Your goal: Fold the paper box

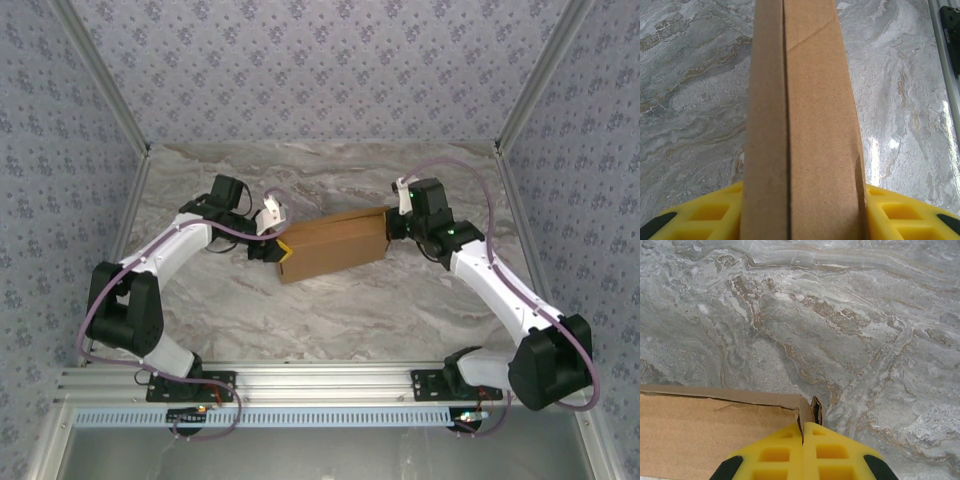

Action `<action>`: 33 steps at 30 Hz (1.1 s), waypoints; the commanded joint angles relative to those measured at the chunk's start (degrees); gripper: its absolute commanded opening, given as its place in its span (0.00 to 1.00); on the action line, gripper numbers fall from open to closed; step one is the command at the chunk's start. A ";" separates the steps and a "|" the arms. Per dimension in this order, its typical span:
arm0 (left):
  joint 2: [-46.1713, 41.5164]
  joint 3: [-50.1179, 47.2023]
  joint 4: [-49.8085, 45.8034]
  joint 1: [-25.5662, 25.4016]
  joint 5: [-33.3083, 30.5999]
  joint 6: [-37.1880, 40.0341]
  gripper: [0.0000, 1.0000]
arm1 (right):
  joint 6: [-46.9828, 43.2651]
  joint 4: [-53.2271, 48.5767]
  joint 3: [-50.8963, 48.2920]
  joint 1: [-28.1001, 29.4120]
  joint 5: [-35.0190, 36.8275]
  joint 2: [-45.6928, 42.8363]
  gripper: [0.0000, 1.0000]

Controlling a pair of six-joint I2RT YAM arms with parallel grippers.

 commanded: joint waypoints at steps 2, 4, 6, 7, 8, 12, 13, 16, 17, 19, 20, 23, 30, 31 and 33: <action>0.15 0.55 1.47 0.81 -2.07 -2.20 0.39 | -1.03 -3.62 -3.33 -0.07 0.66 -0.94 0.02; -0.12 0.48 1.87 0.83 -2.01 -2.52 0.45 | -0.81 -3.17 -3.65 0.26 0.84 -1.27 0.01; -0.77 -0.10 3.16 0.82 -2.02 -3.36 0.53 | -0.48 -2.89 -3.44 0.92 1.44 -1.28 0.01; -1.18 -0.39 3.84 0.81 -2.04 -3.82 0.55 | -0.26 -2.75 -3.40 1.38 1.83 -1.28 0.01; -1.46 -0.65 4.28 0.81 -1.91 -4.15 0.57 | 0.06 -2.70 -3.39 1.65 2.38 -1.28 0.01; -2.02 -0.95 5.05 0.81 -2.36 -5.17 0.64 | 0.96 -2.77 -2.97 2.36 3.55 -0.94 0.01; -2.07 -0.93 5.07 0.81 -2.60 -5.49 0.65 | 1.07 -2.80 -2.82 2.56 3.75 -0.93 0.01; -2.17 -0.76 5.23 0.89 -2.95 -6.74 0.69 | 1.37 -3.11 -2.34 3.22 4.30 -0.79 0.01; -2.27 -0.60 5.17 0.90 -3.06 -6.96 0.70 | 1.43 -3.14 -2.13 3.41 4.57 -0.75 0.01; -2.64 -0.56 5.26 0.95 -3.11 -7.65 0.73 | 1.49 -3.34 -1.76 3.88 5.16 -0.67 0.01; -2.89 -0.54 5.31 0.99 -3.09 -7.93 0.74 | 1.52 -3.41 -1.55 3.92 5.34 -0.68 0.01; -3.66 -0.66 5.49 1.23 -2.96 -8.99 0.77 | 1.64 -3.68 -0.96 4.15 5.80 -0.42 0.01; -7.32 -3.09 10.22 1.52 -2.65 -14.71 0.80 | 1.94 -4.29 -0.22 4.39 6.33 0.53 0.01; -8.30 -3.83 11.77 1.52 -2.71 -16.33 0.79 | 2.03 -4.39 -0.17 4.52 6.43 0.56 0.01; -10.44 -5.40 14.91 1.52 -3.60 -20.54 0.79 | 2.12 -4.39 -0.04 4.49 6.60 0.56 0.01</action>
